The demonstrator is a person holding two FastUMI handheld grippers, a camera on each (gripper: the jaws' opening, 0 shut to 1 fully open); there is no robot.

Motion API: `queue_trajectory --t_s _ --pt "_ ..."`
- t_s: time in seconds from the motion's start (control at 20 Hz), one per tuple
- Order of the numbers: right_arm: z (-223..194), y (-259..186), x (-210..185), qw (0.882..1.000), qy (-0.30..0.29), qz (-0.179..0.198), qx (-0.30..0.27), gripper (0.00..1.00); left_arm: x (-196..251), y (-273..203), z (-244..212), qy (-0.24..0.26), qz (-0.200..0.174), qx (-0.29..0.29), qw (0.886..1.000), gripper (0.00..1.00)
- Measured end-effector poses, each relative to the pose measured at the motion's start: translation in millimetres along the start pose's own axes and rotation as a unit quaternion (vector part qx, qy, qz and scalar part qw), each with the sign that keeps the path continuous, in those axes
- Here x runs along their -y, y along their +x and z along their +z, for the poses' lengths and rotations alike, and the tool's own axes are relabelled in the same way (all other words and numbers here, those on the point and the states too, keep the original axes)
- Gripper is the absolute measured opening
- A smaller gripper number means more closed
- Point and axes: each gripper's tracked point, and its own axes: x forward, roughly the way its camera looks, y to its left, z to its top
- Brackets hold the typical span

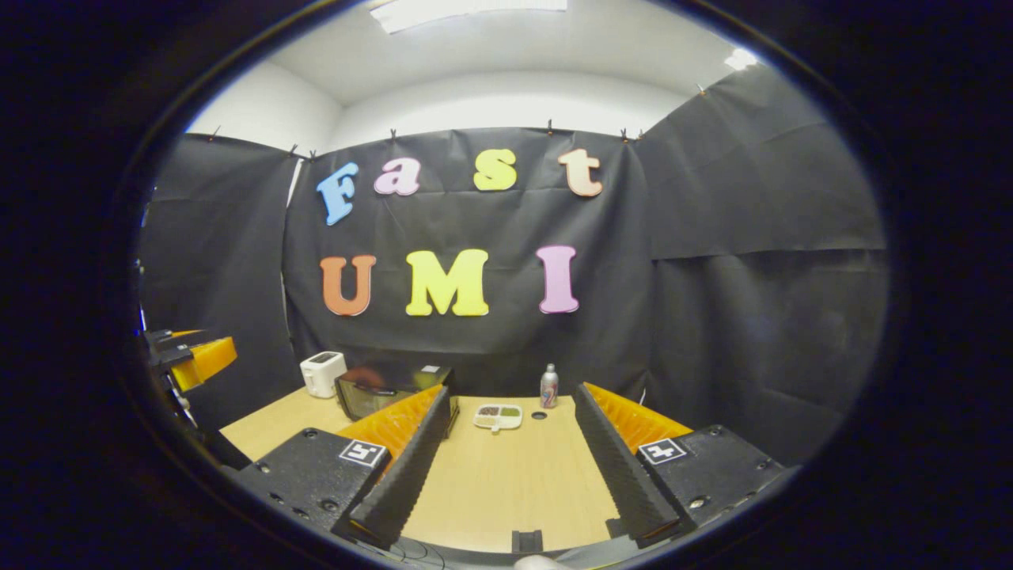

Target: Open the electric oven with the left hand, put the food in, and close the electric oven.

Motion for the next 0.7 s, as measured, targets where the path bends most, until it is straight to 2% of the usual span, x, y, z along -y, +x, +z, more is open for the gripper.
queue_trajectory --t_s 0.3,0.35,0.4,0.7 --pt "-13.7 -12.2 -1.3 1.0 0.012 0.017 -0.013 0.96 8.3 -21.7 -2.7 0.006 0.005 -0.012 1.0 0.96" --pt "-11.6 -13.6 -1.7 1.0 0.013 0.019 -0.011 0.96 7.4 -23.0 -2.4 0.008 0.005 -0.012 1.0 1.0" --pt "-11.8 -13.7 -2.7 1.0 0.014 0.019 -0.009 0.96 5.5 -24.0 -2.5 0.011 0.007 -0.014 1.0 0.97" --pt "-8.1 -7.9 -7.3 1.0 0.014 0.023 -0.005 0.96 2.7 -21.1 0.8 0.01 0.008 -0.009 1.0 0.96"
